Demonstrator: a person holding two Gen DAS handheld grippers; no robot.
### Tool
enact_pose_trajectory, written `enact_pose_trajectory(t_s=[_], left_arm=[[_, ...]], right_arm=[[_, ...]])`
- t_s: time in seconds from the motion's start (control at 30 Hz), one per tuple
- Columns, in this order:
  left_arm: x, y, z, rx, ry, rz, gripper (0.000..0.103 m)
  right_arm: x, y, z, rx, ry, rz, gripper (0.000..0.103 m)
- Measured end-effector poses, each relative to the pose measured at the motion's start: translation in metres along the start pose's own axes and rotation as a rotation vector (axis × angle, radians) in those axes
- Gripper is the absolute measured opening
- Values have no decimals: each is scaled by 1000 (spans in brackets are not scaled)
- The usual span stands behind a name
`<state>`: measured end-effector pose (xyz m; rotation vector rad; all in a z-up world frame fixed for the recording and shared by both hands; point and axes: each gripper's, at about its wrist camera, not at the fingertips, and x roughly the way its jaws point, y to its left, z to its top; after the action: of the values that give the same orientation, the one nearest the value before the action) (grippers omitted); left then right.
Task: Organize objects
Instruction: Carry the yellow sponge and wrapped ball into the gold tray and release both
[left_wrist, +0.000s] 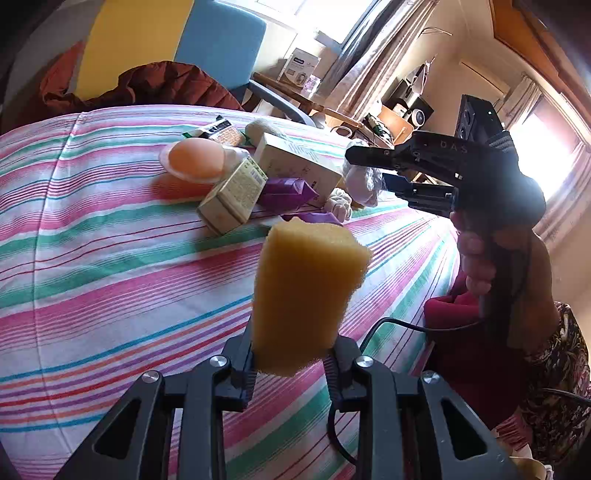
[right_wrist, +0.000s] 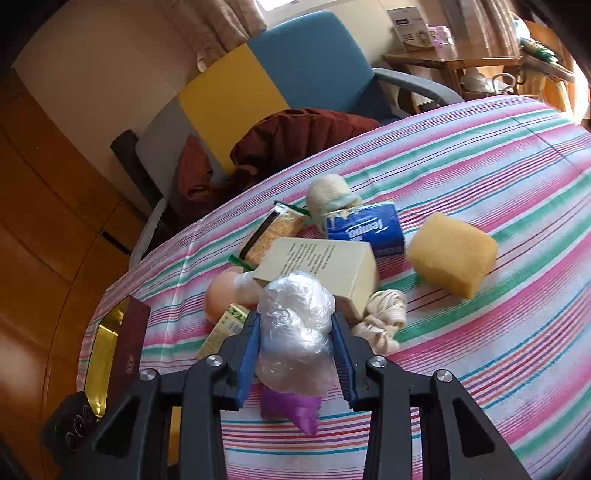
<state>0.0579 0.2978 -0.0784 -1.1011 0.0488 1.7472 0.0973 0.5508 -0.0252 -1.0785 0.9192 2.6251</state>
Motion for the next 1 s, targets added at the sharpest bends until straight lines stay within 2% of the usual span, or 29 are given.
enact_pose_trajectory(t_s=[0.27, 0.43, 0.57, 0.67, 0.8, 1.0], left_arm=[[-42, 15, -16, -52, -61, 19, 30], [-73, 27, -13, -79, -123, 63, 30], [-105, 43, -15, -100, -172, 132, 30], [-130, 61, -20, -152, -206, 161, 30], [-160, 85, -28, -203, -244, 241, 30], [-195, 134, -36, -327, -261, 350, 30]], right_arm=[[15, 35, -14, -148, 75, 75, 39], [17, 46, -18, -216, 81, 89, 39], [20, 54, -23, -256, 93, 91, 39], [22, 60, -27, -281, 96, 94, 39], [22, 68, -32, -236, 97, 124, 39], [23, 125, -57, -308, 116, 201, 39]])
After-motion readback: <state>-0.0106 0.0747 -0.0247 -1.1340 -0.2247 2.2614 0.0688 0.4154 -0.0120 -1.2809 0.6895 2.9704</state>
